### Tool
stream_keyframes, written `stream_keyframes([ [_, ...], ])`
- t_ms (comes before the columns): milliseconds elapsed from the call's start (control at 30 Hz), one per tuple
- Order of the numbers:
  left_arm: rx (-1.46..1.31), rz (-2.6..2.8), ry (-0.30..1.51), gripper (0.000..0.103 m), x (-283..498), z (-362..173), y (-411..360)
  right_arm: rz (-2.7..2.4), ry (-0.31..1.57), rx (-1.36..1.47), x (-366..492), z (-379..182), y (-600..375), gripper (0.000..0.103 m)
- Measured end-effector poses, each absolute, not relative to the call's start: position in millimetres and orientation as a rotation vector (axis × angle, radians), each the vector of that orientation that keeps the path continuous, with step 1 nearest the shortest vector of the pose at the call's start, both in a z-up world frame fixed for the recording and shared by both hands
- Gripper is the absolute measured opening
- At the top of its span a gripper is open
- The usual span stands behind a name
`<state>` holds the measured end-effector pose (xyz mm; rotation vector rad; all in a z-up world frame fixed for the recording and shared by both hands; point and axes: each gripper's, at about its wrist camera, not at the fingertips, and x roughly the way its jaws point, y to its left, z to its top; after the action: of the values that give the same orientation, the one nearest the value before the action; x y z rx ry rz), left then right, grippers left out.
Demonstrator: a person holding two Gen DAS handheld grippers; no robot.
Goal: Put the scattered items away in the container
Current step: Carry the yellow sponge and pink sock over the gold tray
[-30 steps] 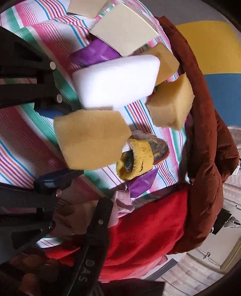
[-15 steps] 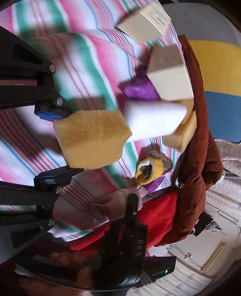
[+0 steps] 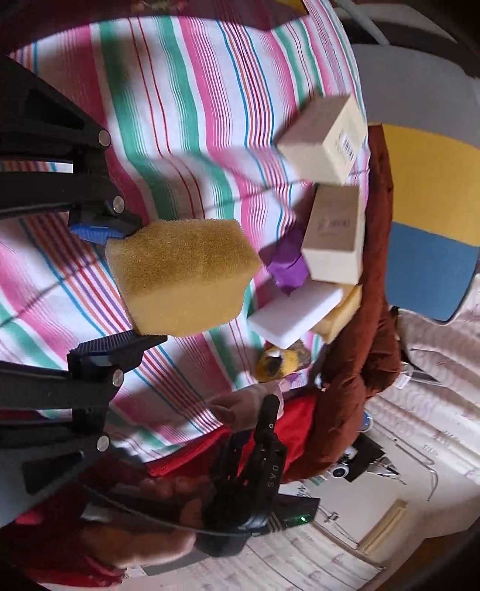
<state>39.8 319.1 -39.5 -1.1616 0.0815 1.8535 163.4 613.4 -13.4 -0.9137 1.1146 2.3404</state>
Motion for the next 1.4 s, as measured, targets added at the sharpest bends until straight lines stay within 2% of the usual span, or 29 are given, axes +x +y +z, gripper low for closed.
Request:
stream_keyframes([
  [167, -1.132, 1.879, 0.033, 0.041, 36, -27, 289, 2.438, 1.137, -0.904, 154, -9, 601, 0.036],
  [433, -1.1, 1.96, -0.044, 0.041, 19, -7, 236, 2.548, 0.909, -1.014, 128, 9, 563, 0.036],
  [933, -1.158, 2.113, -0.257, 0.041, -19, -1, 128, 2.76, 1.102, -1.203, 61, 25, 432, 0.036],
  [1400, -1.259, 2.32, -0.407, 0.042, -78, -16, 5, 2.977, 0.978, -1.499, -25, 35, 263, 0.036],
])
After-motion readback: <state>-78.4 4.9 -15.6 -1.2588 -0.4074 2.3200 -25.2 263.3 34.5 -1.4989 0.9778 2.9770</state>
